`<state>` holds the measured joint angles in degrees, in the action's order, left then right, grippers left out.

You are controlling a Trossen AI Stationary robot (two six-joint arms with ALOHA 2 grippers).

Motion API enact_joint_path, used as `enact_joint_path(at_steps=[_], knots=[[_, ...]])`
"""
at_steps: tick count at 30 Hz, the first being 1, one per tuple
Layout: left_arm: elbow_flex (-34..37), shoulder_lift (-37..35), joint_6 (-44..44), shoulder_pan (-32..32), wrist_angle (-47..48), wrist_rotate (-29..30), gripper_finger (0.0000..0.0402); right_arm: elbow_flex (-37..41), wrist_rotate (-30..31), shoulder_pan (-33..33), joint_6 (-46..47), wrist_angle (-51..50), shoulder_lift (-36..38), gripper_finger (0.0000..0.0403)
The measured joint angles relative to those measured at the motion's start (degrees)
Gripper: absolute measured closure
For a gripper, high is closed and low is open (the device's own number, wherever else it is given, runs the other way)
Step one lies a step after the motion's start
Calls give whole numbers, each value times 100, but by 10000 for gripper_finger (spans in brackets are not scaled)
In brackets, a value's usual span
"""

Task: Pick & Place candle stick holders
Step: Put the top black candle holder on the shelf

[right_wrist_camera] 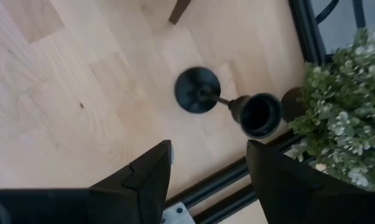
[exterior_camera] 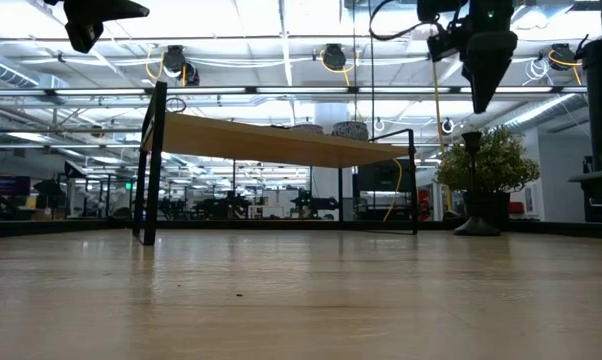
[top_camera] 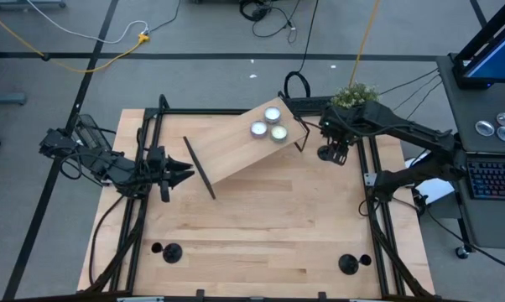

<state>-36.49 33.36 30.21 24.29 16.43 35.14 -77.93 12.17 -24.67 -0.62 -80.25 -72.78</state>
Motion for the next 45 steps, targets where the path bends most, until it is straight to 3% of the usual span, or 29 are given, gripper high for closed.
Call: enact_joint_path(at_steps=[13,17,24,40,45], knots=[[0,1,-12,0,0,-1,279,0,-48,-314,-328,377,-8,203],[0,0,-14,0,0,-2,279,0,-471,-502,-324,379,-10,204],[0,2,-16,0,0,-1,279,3,-480,-661,-352,472,-18,204],[0,0,34,-1,0,98,279,1223,-524,-769,-313,1405,-15,204],[0,0,145,0,-1,99,279,1261,-327,-767,-311,1513,-18,231]])
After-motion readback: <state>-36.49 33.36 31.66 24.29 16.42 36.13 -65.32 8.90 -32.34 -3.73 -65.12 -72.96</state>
